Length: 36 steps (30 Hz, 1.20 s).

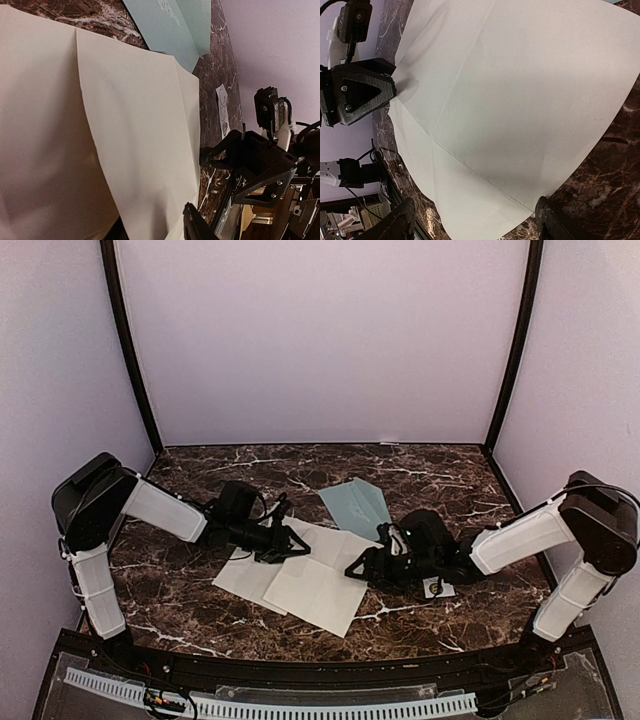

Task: Place the letter into the envelope and seal it

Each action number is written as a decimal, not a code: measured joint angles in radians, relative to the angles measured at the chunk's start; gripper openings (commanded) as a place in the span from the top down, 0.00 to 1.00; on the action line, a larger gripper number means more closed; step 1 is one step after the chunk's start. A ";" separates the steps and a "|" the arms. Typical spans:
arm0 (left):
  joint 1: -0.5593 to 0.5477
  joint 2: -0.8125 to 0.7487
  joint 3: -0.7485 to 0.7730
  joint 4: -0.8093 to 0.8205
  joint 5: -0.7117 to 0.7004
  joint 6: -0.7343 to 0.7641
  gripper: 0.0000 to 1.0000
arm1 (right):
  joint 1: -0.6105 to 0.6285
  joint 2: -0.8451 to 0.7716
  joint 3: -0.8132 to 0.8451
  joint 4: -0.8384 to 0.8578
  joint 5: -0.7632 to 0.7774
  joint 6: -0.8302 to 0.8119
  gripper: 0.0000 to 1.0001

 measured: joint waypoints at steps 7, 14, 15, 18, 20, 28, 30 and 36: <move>0.000 0.000 0.000 0.005 0.000 -0.002 0.75 | 0.001 0.010 0.010 0.000 -0.003 0.000 0.21; 0.000 0.000 0.000 0.003 -0.001 0.000 0.94 | 0.003 0.013 0.015 -0.003 -0.002 -0.001 0.21; 0.000 0.000 0.000 0.003 -0.002 0.001 0.98 | 0.003 0.013 0.015 -0.003 -0.002 -0.001 0.21; 0.000 -0.002 0.000 0.002 -0.001 0.004 1.00 | 0.003 0.010 0.015 -0.003 -0.001 -0.003 0.19; 0.000 -0.012 0.000 -0.002 -0.002 0.012 1.00 | 0.005 -0.002 0.014 -0.016 0.008 -0.008 0.18; 0.000 -0.181 0.021 -0.112 -0.024 0.109 1.00 | -0.003 -0.167 -0.026 -0.037 0.032 -0.070 0.01; 0.000 -0.243 0.048 -0.145 -0.033 0.137 1.00 | -0.007 -0.225 -0.035 -0.018 0.033 -0.092 0.01; 0.000 -0.364 0.198 -0.259 -0.043 0.224 1.00 | -0.010 -0.377 -0.056 0.085 0.017 -0.161 0.01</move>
